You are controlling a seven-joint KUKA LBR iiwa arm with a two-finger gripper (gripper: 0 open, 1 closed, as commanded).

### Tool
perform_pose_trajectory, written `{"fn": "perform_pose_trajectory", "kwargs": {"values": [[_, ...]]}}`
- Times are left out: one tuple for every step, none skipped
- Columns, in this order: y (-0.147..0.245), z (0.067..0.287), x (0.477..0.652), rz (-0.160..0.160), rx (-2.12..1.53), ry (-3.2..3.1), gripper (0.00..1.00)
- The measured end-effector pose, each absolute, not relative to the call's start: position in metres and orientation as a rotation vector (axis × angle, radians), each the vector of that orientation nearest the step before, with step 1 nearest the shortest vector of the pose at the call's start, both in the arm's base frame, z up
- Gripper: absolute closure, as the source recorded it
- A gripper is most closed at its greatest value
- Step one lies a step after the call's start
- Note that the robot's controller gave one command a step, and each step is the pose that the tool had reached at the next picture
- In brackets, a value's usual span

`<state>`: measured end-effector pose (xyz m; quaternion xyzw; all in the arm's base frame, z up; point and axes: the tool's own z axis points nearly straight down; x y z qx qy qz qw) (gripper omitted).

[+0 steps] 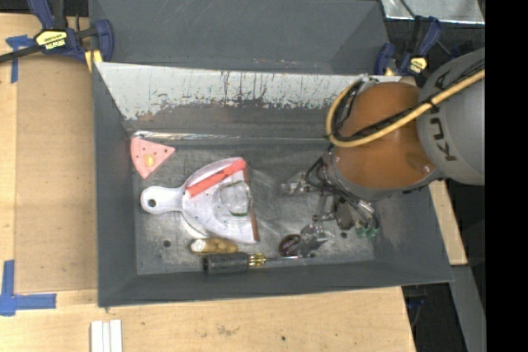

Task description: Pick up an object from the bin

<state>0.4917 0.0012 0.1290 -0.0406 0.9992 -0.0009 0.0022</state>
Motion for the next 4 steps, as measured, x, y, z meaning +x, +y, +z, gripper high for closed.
{"fn": "perform_pose_trajectory", "kwargs": {"values": [[-0.014, 0.076, 0.494, -0.002, -0.373, 3.096, 1.0], [-0.014, 0.076, 0.494, -0.002, -0.373, 3.096, 1.0], [-0.021, 0.115, 0.488, 0.001, -0.366, 3.125, 1.0], [-0.019, 0.232, 0.506, 0.0, -0.31, 3.124, 1.0]]}}
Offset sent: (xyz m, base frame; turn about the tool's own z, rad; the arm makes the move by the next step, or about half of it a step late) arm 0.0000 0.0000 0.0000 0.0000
